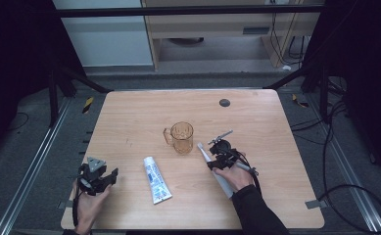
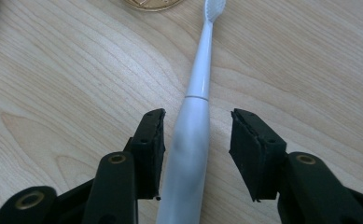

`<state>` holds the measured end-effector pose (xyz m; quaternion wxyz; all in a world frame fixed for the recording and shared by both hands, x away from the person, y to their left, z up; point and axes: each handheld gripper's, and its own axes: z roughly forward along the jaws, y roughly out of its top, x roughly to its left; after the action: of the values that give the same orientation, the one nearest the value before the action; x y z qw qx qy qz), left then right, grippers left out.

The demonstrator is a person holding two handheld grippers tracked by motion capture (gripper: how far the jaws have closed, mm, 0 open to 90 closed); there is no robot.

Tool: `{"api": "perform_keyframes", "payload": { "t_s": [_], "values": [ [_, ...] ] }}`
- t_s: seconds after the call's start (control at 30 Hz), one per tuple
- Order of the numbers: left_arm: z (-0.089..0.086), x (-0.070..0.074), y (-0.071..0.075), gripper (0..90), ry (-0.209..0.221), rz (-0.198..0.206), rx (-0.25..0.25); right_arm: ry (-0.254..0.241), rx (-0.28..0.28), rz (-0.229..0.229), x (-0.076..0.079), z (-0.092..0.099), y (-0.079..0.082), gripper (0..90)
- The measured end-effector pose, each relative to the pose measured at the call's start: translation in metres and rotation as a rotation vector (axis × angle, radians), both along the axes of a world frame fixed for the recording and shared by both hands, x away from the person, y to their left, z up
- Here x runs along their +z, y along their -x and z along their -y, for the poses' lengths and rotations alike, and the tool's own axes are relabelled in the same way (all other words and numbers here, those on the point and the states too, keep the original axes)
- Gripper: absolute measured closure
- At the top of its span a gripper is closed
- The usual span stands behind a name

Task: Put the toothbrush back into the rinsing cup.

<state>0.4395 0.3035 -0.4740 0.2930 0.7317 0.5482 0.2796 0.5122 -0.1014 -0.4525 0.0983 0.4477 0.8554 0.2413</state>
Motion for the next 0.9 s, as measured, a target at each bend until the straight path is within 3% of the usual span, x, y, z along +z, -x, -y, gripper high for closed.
{"api": "perform_keyframes", "payload": {
  "t_s": [0.27, 0.9],
  "values": [
    [0.0, 0.0, 0.0, 51.6, -0.003, -0.002, -0.002, 0.032, -0.002, -0.032, -0.005, -0.003, -0.002, 56.0],
    [0.001, -0.001, 0.0, 52.2, -0.005, -0.006, -0.005, 0.054, -0.017, -0.084, -0.015, -0.007, -0.006, 62.7]
  ]
}}
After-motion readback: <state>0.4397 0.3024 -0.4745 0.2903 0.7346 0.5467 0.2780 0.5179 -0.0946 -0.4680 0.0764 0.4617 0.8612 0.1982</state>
